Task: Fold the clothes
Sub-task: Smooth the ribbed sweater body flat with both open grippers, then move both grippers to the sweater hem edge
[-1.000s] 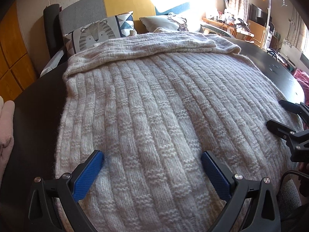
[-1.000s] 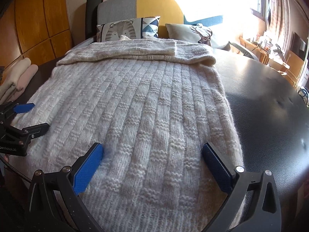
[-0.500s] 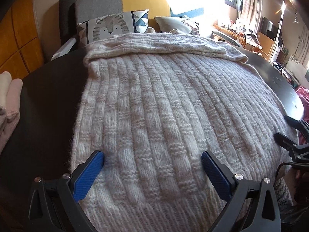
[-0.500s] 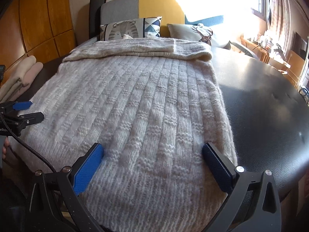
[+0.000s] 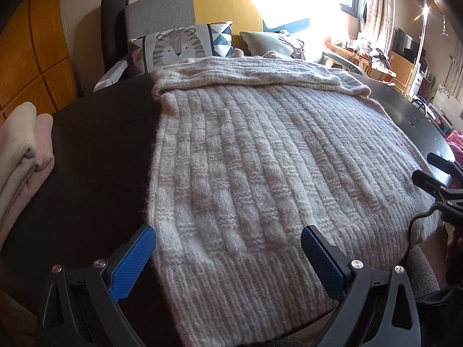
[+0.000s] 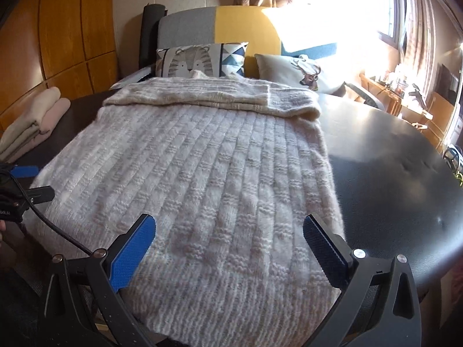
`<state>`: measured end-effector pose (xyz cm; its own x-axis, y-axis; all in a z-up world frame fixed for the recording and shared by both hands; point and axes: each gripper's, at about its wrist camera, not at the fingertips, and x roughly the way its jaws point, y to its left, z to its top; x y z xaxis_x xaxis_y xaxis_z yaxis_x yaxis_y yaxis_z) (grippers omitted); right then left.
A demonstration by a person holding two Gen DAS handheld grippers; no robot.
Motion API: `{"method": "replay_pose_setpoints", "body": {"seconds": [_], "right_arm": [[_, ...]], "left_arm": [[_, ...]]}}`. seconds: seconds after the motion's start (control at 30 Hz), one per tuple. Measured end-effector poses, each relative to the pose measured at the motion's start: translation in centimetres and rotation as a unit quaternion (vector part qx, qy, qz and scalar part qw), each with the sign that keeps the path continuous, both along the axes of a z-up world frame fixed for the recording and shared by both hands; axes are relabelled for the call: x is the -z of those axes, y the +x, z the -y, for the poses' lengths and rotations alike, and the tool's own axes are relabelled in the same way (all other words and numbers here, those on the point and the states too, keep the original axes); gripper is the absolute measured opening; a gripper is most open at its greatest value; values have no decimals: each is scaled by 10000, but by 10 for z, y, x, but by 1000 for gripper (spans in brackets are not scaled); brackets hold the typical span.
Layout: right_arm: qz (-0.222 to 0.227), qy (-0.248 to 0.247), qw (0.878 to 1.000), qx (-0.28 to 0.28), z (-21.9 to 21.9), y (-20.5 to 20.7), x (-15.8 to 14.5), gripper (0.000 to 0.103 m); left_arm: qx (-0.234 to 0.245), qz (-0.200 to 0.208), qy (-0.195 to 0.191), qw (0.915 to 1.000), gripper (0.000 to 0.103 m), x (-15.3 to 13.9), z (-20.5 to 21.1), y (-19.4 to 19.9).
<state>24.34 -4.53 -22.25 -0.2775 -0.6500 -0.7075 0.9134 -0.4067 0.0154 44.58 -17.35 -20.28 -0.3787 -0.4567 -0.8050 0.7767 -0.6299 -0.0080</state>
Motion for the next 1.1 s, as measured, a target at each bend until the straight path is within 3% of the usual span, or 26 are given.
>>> {"method": "replay_pose_setpoints", "body": {"seconds": [0.1,0.27,0.47,0.67,0.8,0.87,0.97,1.1], "right_arm": [[114,154,9998,-94,3,1,13,103],[65,54,9998,-161,-2,1,16,103],[52,56,9998,-165,-4,2,16,103],[33,30,9999,-141,-4,3,16,103],[22,15,9999,-127,-4,3,17,103],[14,6,9999,-116,-4,3,17,103],[8,0,9999,-108,-5,3,17,103],[3,-2,9999,-103,-5,4,17,103]], "left_arm": [[-111,57,271,9996,103,12,8,0],[-46,-40,331,9994,103,14,9,4],[-35,-304,726,9969,102,9,20,21],[-401,-913,1103,9889,99,2,46,54],[-329,-1309,1379,9812,99,8,53,64],[-215,-1634,1558,9739,99,9,54,66],[-34,-2297,2119,9499,99,13,56,67],[-95,-2800,2707,9210,96,20,60,70]]}}
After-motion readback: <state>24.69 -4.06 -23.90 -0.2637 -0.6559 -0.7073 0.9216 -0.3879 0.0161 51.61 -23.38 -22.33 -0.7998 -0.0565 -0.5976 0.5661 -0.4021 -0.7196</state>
